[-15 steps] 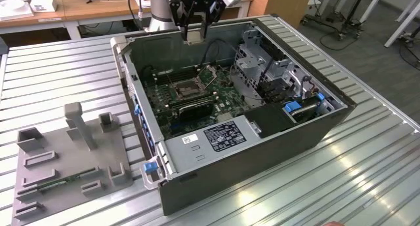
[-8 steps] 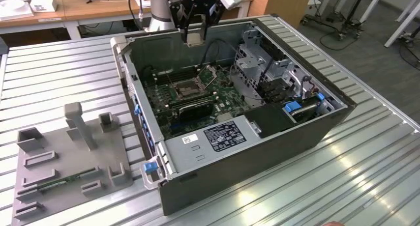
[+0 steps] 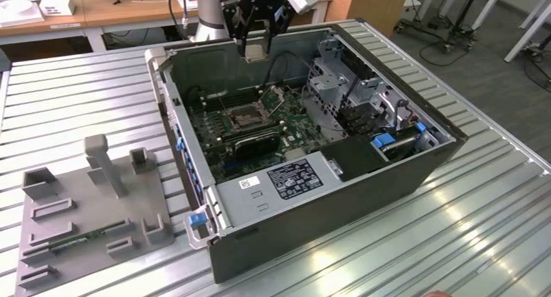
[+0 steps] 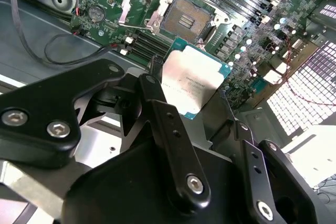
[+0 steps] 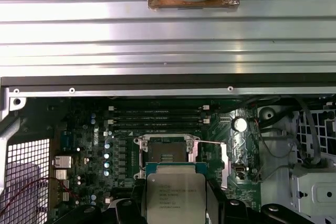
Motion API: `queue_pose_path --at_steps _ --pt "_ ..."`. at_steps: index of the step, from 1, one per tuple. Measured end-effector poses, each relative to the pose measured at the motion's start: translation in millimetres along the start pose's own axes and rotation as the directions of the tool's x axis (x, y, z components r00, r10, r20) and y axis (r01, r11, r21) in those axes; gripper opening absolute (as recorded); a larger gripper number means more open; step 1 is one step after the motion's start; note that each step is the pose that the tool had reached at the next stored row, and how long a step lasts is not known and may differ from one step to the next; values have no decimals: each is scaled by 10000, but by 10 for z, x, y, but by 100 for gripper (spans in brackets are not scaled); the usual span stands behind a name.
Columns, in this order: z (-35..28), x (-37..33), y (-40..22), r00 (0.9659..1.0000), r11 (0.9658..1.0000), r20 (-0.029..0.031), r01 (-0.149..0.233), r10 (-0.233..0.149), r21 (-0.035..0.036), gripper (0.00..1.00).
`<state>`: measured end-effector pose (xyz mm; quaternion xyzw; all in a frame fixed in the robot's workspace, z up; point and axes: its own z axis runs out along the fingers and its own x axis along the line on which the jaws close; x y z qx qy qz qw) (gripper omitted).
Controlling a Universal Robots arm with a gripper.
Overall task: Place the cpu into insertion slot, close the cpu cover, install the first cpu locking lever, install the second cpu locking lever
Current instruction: 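Place the cpu into insertion slot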
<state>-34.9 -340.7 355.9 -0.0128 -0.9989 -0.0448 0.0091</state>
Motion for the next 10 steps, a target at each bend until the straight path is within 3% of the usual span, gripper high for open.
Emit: queue_pose_path --at_steps 10 --pt "23 0 -2 10000 10000 0 0 0 0 54"
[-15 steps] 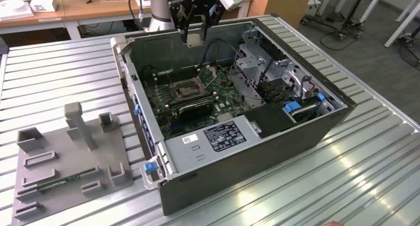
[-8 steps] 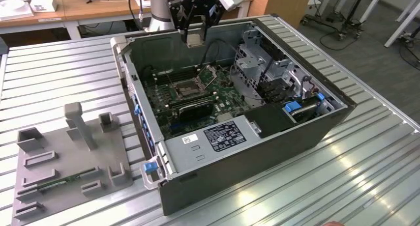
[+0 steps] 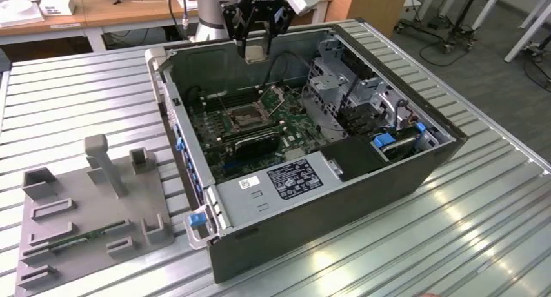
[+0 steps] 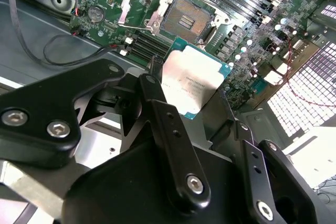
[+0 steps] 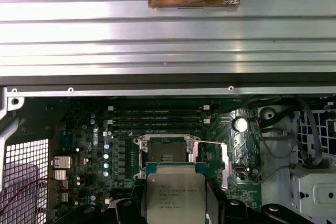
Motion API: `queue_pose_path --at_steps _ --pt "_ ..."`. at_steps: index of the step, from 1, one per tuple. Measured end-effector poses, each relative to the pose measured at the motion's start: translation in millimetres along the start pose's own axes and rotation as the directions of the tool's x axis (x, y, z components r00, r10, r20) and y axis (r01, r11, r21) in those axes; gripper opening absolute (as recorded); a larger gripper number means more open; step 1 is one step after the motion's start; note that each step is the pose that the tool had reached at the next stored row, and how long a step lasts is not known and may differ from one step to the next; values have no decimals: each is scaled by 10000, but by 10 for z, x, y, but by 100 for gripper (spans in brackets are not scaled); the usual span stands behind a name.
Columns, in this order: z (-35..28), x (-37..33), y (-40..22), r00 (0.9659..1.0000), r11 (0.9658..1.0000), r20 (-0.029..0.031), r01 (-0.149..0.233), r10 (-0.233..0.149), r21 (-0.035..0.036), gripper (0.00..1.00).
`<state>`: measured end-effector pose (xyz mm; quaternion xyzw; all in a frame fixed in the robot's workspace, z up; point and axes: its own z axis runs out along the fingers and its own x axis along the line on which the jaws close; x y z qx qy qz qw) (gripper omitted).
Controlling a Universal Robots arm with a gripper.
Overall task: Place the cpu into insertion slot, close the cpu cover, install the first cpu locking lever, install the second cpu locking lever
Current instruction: 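Place the cpu into insertion slot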
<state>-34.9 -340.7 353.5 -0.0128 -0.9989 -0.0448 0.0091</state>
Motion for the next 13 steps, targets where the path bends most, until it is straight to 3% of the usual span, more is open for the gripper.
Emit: queue_pose_path --at_steps 7,13 --pt "2 0 0 10000 10000 0 0 0 0 54" --pt "47 -1 -4 10000 10000 0 0 0 0 54"
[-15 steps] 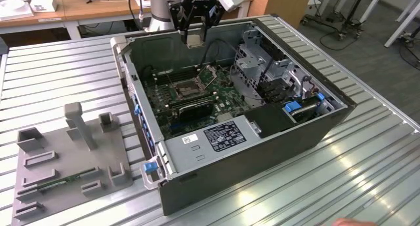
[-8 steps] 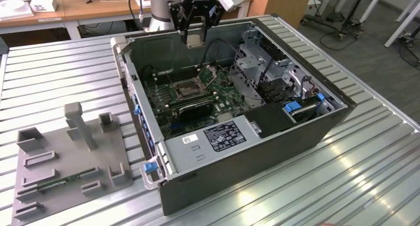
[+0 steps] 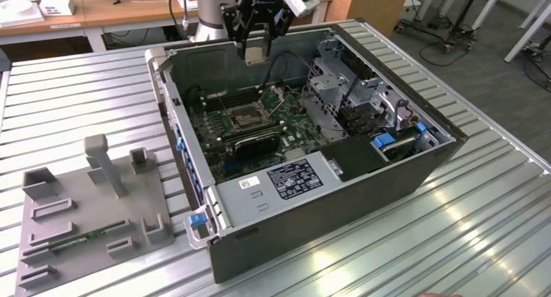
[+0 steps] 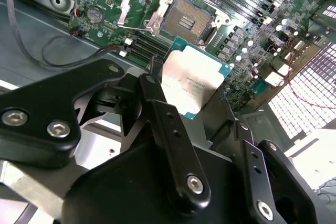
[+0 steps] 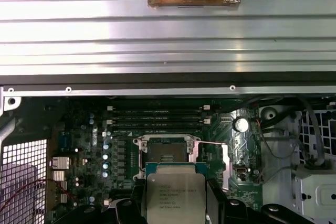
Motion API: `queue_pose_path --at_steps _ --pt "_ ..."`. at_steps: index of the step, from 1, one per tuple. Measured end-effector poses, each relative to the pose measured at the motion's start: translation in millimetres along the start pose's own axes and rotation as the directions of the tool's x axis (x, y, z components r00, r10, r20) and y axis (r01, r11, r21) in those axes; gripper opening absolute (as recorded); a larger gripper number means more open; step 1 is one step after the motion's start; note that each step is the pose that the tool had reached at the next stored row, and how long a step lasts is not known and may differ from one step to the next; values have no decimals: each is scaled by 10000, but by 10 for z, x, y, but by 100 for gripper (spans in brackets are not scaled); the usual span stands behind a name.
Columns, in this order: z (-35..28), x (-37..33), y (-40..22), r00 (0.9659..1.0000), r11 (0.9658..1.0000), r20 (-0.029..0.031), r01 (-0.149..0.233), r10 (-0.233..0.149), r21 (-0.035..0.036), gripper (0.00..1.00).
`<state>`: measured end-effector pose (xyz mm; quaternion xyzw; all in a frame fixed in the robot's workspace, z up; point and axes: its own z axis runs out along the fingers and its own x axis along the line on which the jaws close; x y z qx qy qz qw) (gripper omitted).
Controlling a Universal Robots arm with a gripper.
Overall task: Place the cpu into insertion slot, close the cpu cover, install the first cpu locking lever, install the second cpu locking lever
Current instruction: 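Place the cpu into insertion slot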
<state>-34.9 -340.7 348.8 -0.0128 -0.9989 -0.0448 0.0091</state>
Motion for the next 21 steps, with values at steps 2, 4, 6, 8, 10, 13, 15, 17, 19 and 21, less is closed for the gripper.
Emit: queue_pose_path --at_steps 2,4,6,8,10,13,15,17,19,21 --pt "4 0 0 10000 10000 -1 0 0 2 54" --pt "4 0 -1 10000 10000 -1 0 0 2 54" --pt "5 0 0 10000 10000 0 0 0 0 54" --pt "5 0 -1 10000 10000 0 -1 1 0 54" --pt "6 0 -1 10000 10000 3 -39 39 0 54" --pt "9 0 -1 9997 9997 22 -239 239 -5 54" --pt "10 0 -1 9989 9990 41 -458 458 -9 54" --pt "13 0 -1 9974 9974 64 -715 716 -16 54" --pt "14 0 -1 9951 9951 88 -989 989 -23 54" --pt "15 -1 -1 9939 9940 97 -1098 1098 -27 54"
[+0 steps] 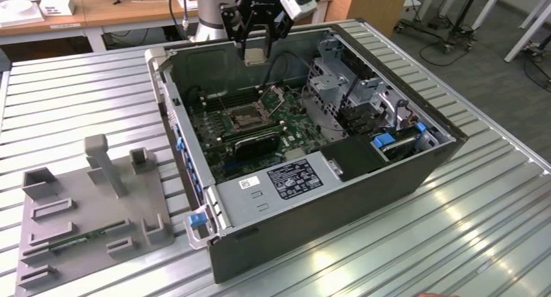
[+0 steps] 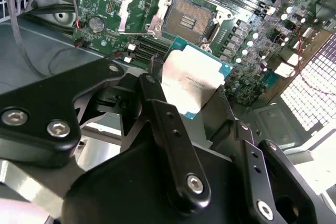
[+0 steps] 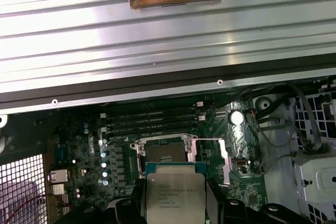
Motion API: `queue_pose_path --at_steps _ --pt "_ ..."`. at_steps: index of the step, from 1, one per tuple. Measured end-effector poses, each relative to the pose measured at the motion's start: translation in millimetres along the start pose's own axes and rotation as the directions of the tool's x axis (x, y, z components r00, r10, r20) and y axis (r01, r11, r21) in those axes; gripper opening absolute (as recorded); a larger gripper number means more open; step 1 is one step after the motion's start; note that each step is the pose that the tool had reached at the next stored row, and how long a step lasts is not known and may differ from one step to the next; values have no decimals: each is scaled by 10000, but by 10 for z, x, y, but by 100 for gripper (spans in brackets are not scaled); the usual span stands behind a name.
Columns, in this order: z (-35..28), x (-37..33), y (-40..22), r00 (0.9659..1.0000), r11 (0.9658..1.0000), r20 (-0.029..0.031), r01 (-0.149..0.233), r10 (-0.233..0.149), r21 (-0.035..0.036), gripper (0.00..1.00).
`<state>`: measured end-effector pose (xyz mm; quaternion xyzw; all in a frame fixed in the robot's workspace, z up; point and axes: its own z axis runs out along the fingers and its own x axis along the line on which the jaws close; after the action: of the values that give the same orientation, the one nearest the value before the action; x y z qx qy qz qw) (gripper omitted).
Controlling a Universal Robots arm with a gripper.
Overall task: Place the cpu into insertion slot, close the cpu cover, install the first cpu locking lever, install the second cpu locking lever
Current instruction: 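Place the cpu into insertion slot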
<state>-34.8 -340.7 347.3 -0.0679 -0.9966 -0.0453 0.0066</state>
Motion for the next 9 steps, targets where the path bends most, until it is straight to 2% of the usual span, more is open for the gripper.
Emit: queue_pose_path --at_steps 6,9 --pt "0 0 0 10000 10000 3 -23 23 0 54" --pt "2 0 -1 9997 9997 24 -263 263 -4 54"
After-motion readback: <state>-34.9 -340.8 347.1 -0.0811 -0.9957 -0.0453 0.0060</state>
